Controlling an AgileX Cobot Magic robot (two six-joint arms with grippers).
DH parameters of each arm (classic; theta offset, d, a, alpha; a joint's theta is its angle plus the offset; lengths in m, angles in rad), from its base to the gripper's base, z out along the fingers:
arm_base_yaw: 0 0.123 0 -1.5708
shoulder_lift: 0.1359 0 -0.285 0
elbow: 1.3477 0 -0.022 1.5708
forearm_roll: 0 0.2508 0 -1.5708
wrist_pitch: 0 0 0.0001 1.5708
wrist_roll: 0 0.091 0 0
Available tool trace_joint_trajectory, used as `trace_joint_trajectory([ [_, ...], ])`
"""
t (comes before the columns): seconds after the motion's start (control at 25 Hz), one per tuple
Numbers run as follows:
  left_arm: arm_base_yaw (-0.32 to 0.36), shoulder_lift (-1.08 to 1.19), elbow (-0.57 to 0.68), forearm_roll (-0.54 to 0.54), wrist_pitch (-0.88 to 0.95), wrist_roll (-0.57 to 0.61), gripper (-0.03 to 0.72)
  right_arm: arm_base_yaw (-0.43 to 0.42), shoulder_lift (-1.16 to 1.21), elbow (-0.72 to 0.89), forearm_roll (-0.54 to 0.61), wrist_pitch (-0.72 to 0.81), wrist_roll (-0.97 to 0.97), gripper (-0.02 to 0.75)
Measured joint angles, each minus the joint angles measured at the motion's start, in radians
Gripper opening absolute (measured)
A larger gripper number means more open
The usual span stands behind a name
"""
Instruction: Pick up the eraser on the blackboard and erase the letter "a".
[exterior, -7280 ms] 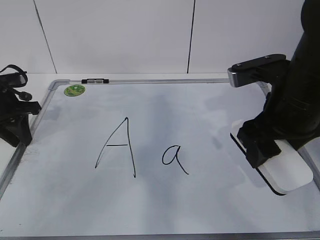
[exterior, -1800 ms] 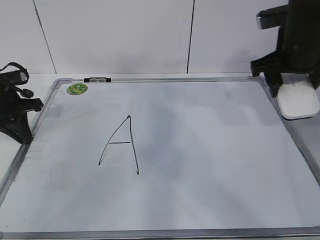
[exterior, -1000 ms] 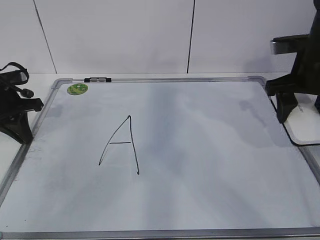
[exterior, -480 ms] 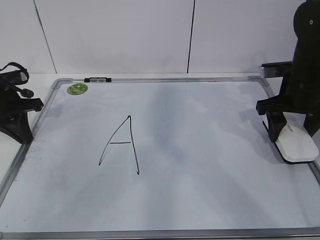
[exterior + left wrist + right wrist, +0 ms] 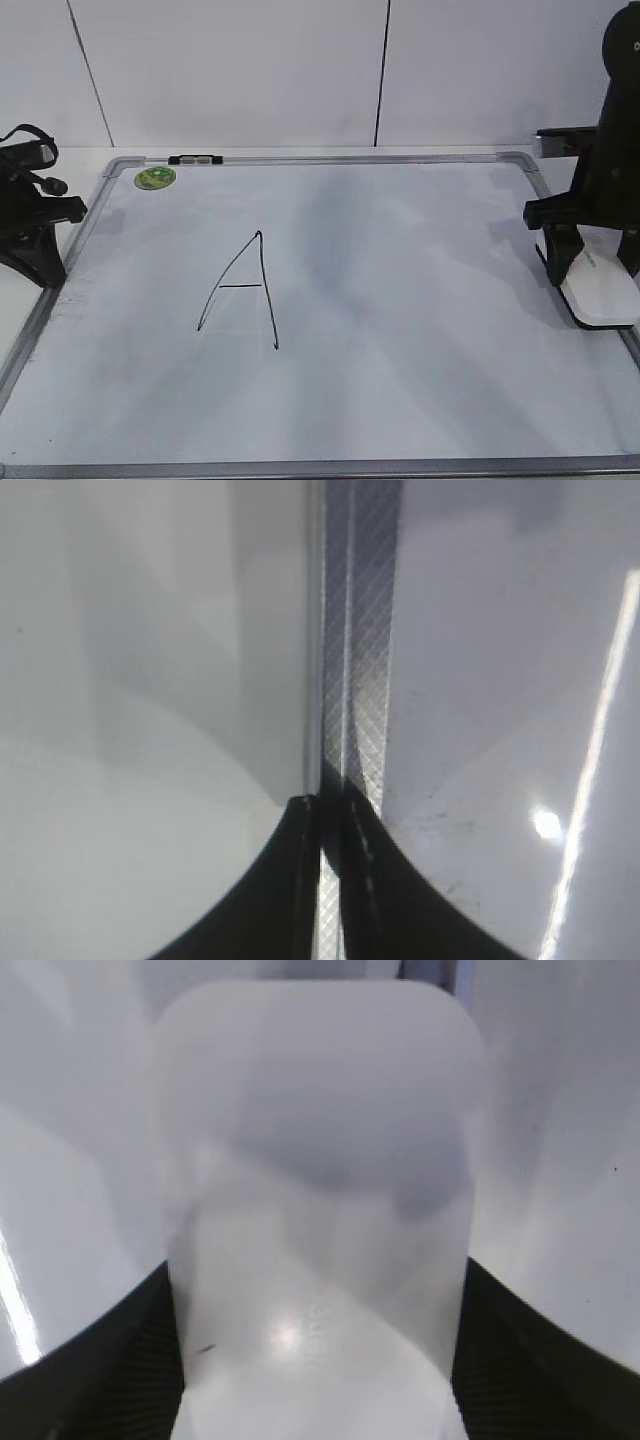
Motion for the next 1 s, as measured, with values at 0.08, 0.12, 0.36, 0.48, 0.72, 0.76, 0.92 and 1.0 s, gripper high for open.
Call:
trace_joint_trajectory([
  [0.08, 0.0, 0.0, 0.0, 0.0, 0.0, 0.0, 0.015, -0.004, 0.002, 0.0, 0.001, 0.0, -0.002, 0.538],
  [0.12, 0.0, 0.0, 0.0, 0.0, 0.0, 0.0, 0.015, -0.004, 0.006, 0.0, 0.006, 0.0, -0.002, 0.538],
  [0.36, 0.0, 0.0, 0.0, -0.002, 0.0, 0.0, 0.015, -0.004, 0.036, 0.0, 0.022, 0.0, -0.009, 0.538],
  [0.48, 0.0, 0.0, 0.0, -0.002, 0.0, 0.0, 0.015, -0.004, 0.036, 0.0, 0.022, -0.001, -0.011, 0.538],
  [0.72, 0.0, 0.0, 0.0, -0.002, 0.0, 0.0, 0.015, -0.004, 0.036, 0.0, 0.022, -0.002, -0.011, 0.538],
  [0.76, 0.0, 0.0, 0.0, -0.002, 0.0, 0.0, 0.015, -0.004, 0.036, 0.0, 0.022, -0.004, -0.012, 0.538],
  [0.92, 0.0, 0.0, 0.0, -0.002, 0.0, 0.0, 0.015, -0.004, 0.036, 0.0, 0.022, -0.004, -0.012, 0.538],
  [1.0, 0.0, 0.0, 0.0, -0.002, 0.0, 0.0, 0.015, -0.004, 0.036, 0.0, 0.022, -0.012, -0.012, 0.538],
])
